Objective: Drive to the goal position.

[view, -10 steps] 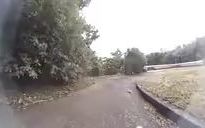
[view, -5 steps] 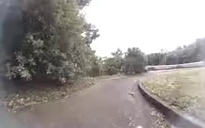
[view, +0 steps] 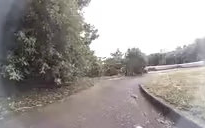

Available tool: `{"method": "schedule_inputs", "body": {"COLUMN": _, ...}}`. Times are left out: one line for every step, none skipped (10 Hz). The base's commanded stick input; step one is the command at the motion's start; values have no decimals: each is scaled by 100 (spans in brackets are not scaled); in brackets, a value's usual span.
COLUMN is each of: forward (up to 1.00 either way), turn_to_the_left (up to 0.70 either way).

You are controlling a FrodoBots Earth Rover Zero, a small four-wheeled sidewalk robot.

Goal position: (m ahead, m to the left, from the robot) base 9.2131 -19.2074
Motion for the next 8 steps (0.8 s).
{"method": "schedule_inputs", "body": {"forward": 45, "turn_to_the_left": 0}}
{"method": "schedule_inputs", "body": {"forward": 45, "turn_to_the_left": 0}}
{"method": "schedule_inputs", "body": {"forward": 45, "turn_to_the_left": 0}}
{"method": "schedule_inputs", "body": {"forward": 45, "turn_to_the_left": 0}}
{"method": "schedule_inputs", "body": {"forward": 45, "turn_to_the_left": 0}}
{"method": "schedule_inputs", "body": {"forward": 45, "turn_to_the_left": 0}}
{"method": "schedule_inputs", "body": {"forward": 45, "turn_to_the_left": 0}}
{"method": "schedule_inputs", "body": {"forward": 45, "turn_to_the_left": 0}}
